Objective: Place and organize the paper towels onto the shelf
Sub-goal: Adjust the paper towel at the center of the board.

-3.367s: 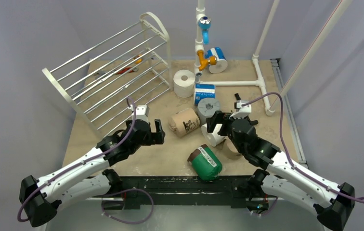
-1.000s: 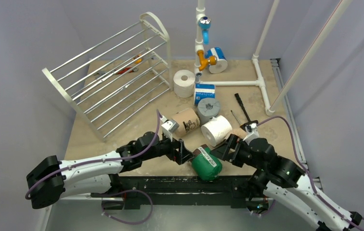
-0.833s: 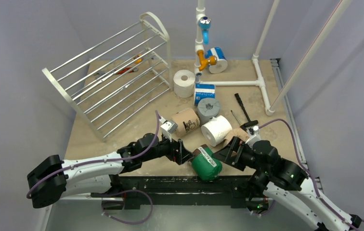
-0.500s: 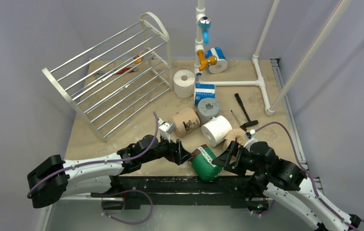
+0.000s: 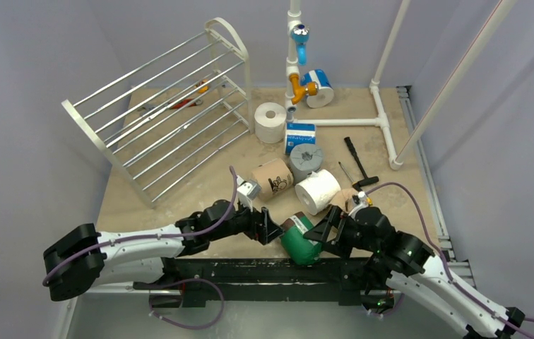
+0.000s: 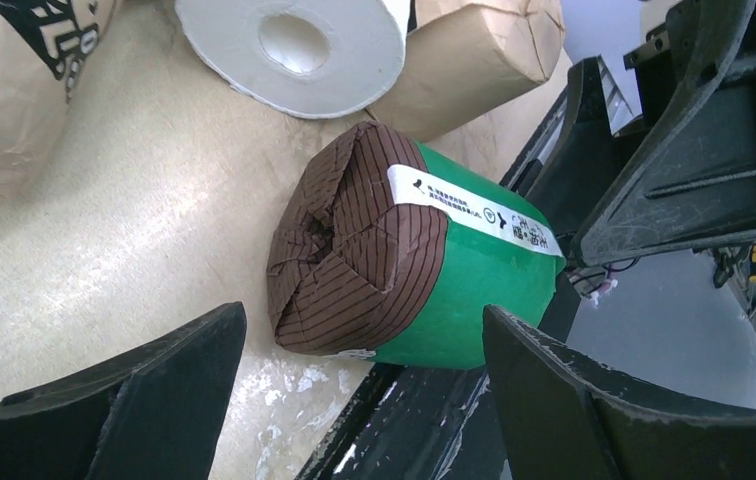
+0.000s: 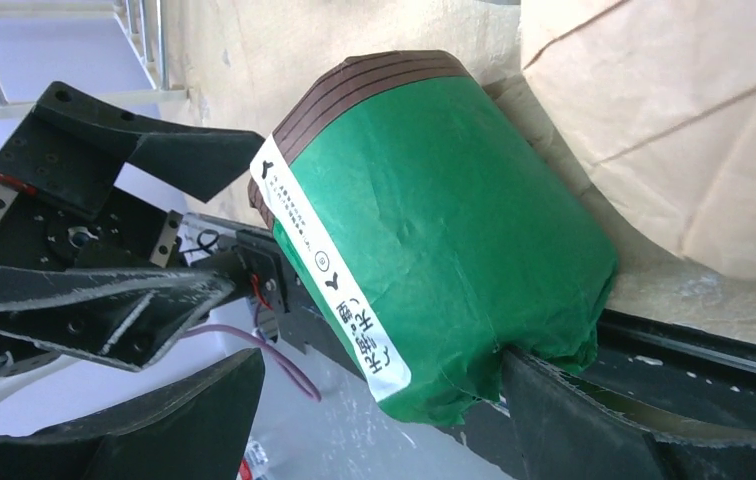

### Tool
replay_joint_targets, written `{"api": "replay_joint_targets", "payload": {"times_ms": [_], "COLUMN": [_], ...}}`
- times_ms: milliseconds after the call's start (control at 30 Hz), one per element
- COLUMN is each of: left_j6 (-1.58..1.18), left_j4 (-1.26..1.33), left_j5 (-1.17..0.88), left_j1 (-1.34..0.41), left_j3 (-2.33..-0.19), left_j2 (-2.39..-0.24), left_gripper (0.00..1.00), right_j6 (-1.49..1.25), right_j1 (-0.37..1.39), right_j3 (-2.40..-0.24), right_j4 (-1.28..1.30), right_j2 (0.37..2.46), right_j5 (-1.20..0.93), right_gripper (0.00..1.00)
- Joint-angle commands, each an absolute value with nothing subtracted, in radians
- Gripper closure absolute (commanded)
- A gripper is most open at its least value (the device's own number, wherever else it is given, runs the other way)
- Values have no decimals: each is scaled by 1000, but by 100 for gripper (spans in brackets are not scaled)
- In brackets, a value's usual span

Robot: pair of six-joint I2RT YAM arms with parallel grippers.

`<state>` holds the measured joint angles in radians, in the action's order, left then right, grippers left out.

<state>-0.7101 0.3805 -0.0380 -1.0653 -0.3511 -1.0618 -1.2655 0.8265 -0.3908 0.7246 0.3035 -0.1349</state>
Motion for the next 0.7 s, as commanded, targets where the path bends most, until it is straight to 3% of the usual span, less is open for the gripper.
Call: {"api": "replay_joint_targets", "payload": {"times_ms": [0,333,667], "left_j6": [-671,-635,-719], "left_j4": [480,555,485], "left_j5": [-41,100,285], "left_j1": [-1096,-1256,-1290], "left_j3": [-372,-341,-180], "left_j2": [-1096,-1119,-870], "left_gripper": [15,19,19], "right_j6": [-1308,-1298,-1230], "right_j1": [833,833,834], "right_j3": [-369,-388,-394], "right_j4": [580,446,237], "right_j2": [336,407,613], "right_j5": [-150,-80,-109], "right_gripper": [10,11,11]}}
